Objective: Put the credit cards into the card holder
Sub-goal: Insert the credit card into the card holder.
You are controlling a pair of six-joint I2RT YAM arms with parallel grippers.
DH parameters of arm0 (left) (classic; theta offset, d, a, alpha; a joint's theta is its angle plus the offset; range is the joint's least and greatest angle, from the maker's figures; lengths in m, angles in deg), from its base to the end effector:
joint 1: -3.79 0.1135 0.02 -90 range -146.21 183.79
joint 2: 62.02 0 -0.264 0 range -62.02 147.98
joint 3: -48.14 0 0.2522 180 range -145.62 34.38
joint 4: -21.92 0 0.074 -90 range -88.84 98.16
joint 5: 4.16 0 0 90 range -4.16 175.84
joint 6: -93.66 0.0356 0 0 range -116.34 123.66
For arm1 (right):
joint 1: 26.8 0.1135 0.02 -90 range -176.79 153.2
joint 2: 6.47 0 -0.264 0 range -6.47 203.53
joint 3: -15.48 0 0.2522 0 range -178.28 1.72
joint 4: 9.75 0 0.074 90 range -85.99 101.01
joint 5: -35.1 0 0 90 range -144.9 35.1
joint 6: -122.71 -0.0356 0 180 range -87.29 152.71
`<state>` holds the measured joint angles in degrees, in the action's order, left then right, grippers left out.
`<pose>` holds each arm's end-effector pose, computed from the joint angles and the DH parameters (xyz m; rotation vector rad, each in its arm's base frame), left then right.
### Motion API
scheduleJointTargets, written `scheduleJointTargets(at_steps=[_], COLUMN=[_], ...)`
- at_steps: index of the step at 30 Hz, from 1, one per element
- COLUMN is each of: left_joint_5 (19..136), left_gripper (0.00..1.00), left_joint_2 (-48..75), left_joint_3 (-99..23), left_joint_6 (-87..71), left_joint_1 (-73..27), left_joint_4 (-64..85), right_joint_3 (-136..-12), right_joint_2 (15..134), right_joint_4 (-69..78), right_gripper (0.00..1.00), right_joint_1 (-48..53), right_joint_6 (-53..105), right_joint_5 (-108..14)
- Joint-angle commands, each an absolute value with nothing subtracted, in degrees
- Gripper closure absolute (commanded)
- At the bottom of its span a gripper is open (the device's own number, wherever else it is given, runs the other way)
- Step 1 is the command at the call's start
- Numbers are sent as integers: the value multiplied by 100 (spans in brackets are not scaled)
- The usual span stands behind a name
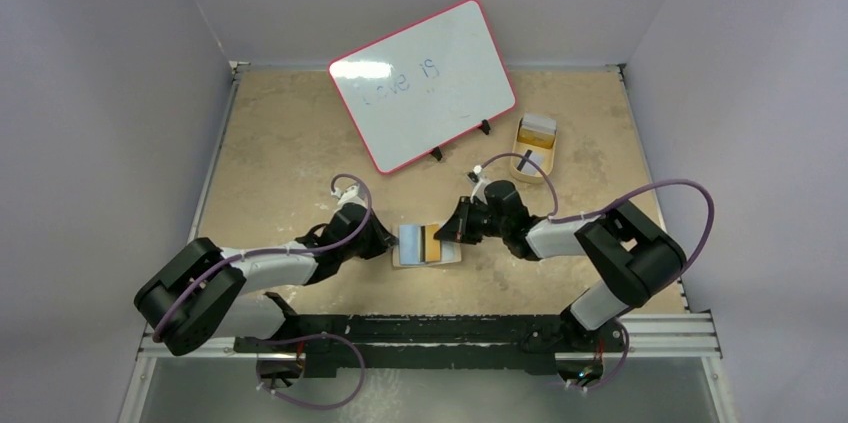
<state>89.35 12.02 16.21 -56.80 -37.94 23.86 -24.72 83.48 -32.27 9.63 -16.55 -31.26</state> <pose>0.1643 -0.1436 0.1276 -0.4283 2.3852 -0.8293 0.2148 0.1763 0.1362 -0.0344 2.2875 1.2896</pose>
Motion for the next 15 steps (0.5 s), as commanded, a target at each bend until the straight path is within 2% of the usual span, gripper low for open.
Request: scheduleJointTargets(at_steps=[1,12,15], left_joint_5=[9027,9017,9002], left_gripper=[100,100,100], left_joint_2=[1218,1185,1202], left_joint_3=[1436,1387,1369], left_joint_6=[-5689,-5720,-5723], left_joint_1=[-3857,-3912,-3927], left_joint_4=[2526,2536,2542], right_joint_3=[-2481,-2807,-2851], right_joint_2=[8445,8616,8661], right_joint_4=[-3354,-2916,-2836], right_gripper=[100,97,90], right_joint_1=[1029,1198,1238], right_joint_6=[-1649,-1501,-1489], right_joint_5=[-3054,-3167,-3191])
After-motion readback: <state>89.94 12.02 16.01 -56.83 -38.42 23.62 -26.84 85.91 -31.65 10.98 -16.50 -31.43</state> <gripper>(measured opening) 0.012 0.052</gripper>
